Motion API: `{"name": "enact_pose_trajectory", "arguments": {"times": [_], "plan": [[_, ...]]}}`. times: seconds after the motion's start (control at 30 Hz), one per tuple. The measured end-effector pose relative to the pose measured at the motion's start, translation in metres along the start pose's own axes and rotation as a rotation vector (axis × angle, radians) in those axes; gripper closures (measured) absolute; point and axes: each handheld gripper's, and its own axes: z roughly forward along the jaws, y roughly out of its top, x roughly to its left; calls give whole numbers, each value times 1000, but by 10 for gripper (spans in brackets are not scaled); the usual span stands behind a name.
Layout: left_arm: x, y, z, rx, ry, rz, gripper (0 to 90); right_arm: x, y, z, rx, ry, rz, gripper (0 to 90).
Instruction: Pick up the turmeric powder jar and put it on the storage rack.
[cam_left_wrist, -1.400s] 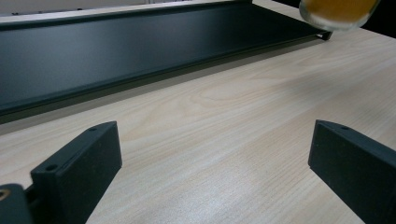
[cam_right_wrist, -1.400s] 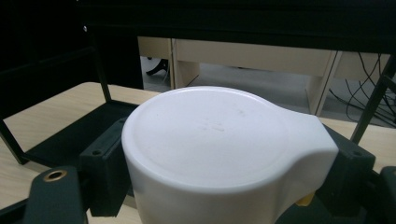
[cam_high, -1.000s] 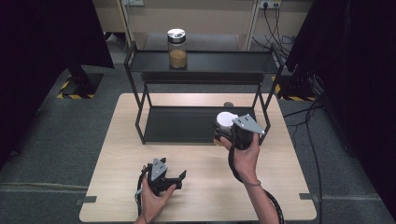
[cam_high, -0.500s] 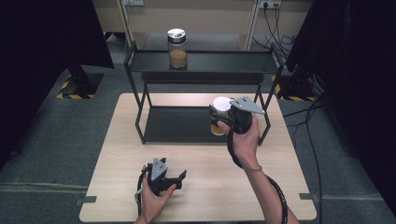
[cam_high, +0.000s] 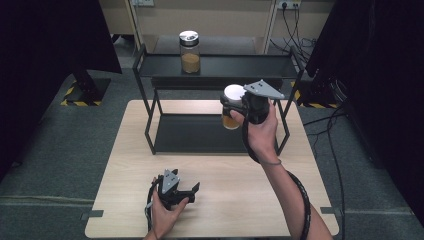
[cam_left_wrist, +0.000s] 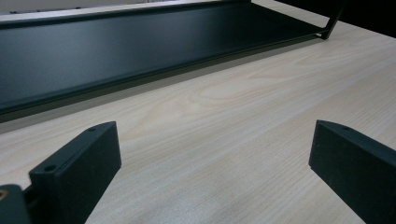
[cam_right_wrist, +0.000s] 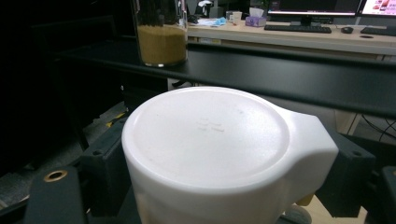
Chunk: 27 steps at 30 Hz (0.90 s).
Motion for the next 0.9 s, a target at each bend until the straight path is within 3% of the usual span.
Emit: {"name": "enact_pose_trajectory", "arguments": {"times": [0.37,0.9], "plan": [[0,0,0,-3,-4,-2,14,-2,42,6,-10,10,-3,199],[0,0,0,-2,-6,0,13,-6,84,15,-28,11,3,199]]}}
